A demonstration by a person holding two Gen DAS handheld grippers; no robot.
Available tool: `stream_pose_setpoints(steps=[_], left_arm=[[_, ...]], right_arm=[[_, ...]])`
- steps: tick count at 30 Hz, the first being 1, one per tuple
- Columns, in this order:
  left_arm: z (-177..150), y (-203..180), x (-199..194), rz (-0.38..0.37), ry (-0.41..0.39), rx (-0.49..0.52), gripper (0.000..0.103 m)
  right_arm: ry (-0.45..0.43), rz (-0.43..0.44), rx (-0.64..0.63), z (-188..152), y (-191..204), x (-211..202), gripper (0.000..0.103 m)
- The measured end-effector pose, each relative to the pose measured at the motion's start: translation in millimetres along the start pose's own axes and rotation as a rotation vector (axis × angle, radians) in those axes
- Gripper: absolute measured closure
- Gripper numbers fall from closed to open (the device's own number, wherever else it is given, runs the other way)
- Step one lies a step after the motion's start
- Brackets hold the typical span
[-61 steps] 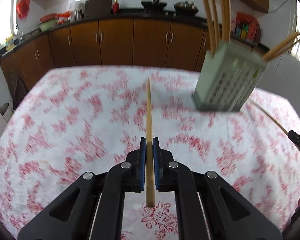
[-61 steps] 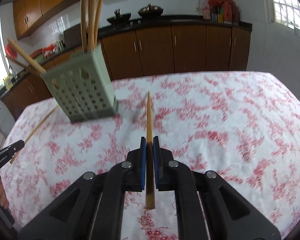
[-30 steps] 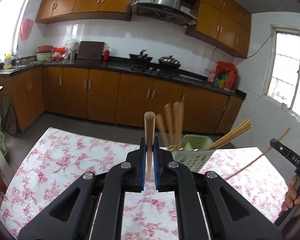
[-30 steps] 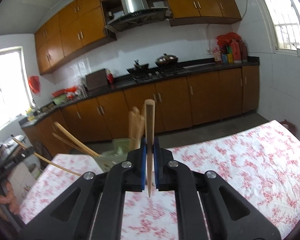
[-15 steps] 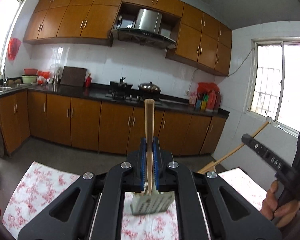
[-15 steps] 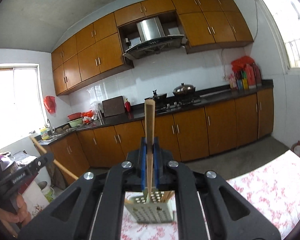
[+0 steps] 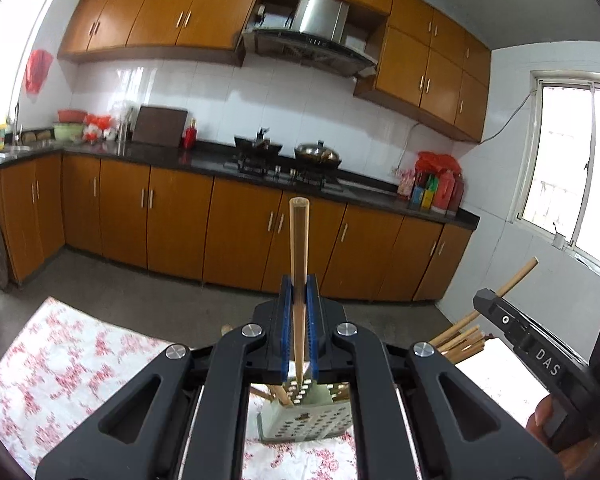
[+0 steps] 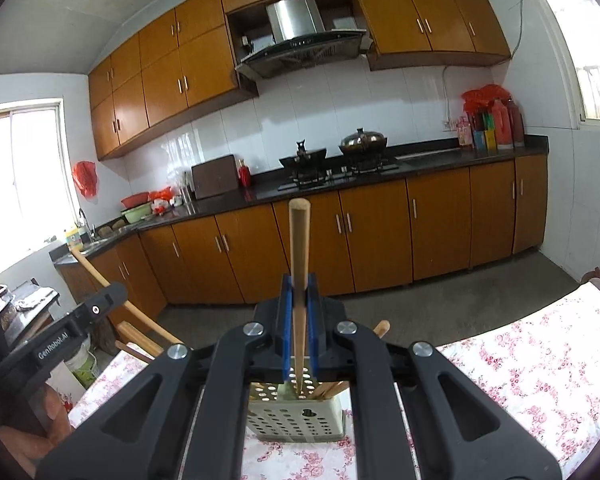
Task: Organize utensils
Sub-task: 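Lower both chopsticks upright into the green holder, then open both grippers to release the chopsticks into the holder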
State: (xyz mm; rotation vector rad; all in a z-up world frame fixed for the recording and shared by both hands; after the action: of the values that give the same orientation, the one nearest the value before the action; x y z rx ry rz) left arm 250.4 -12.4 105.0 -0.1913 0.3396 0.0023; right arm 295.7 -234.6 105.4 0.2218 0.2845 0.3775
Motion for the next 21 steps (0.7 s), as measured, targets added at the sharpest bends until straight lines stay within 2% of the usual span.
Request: stream_pose_setpoints(steps=[3, 7, 8, 9, 11, 13, 16, 18, 19, 21], left_arm=[[-7, 1, 4, -0.005, 0.031, -0.001, 0.096], [-5, 6, -3, -0.011, 0.025, -0.013, 0.093], [-3, 7, -6, -0.008, 0.021, -0.015, 0.084], [1, 7, -7, -0.003, 0.015, -0.017, 0.070], [4, 9, -16, 0.006, -0.007, -0.019, 0.063], [7, 10, -21, 0.005, -0.018, -0.013, 0.062], [9, 14, -38, 0.007, -0.041, -0.008, 0.055], [10, 16, -46, 0.011, -0.057, 0.000, 0.043], [10, 17, -51, 0.013, -0.067, 0.005, 0.039], [8, 21, -62, 0.024, -0.087, 0.017, 0.021]], right_arm=[[0.019, -0.011, -0.006, -7, -2, 6, 0.092], [0.004, -0.022, 0.010, -6, -9, -3, 0.090], [-0.002, -0.026, 0.013, -6, -7, -6, 0.089], [-0.011, -0.030, 0.016, -5, -9, -10, 0.088], [-0.026, -0.036, 0.020, -2, -10, -18, 0.084], [-0.046, -0.045, 0.018, 1, -10, -28, 0.077], [-0.073, -0.062, 0.001, 3, -8, -45, 0.061], [-0.092, -0.073, -0.021, 2, -5, -58, 0.044], [-0.100, -0.080, -0.034, 0, -2, -65, 0.039], [-0.117, -0.101, -0.052, -5, 1, -79, 0.014]])
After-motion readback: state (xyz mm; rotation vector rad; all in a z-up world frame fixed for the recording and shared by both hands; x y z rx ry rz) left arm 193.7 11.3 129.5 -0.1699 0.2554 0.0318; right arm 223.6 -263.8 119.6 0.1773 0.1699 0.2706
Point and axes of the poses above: each gripper's, at about its wrist camera, not at the fingertips, and x roughly the way its jaws point, y to its left, z to its top, the point moved 4 cm from there along x, roughly the way its jaws point, and after that the axes turned 9 degrees about z, right-handed, at the moved point
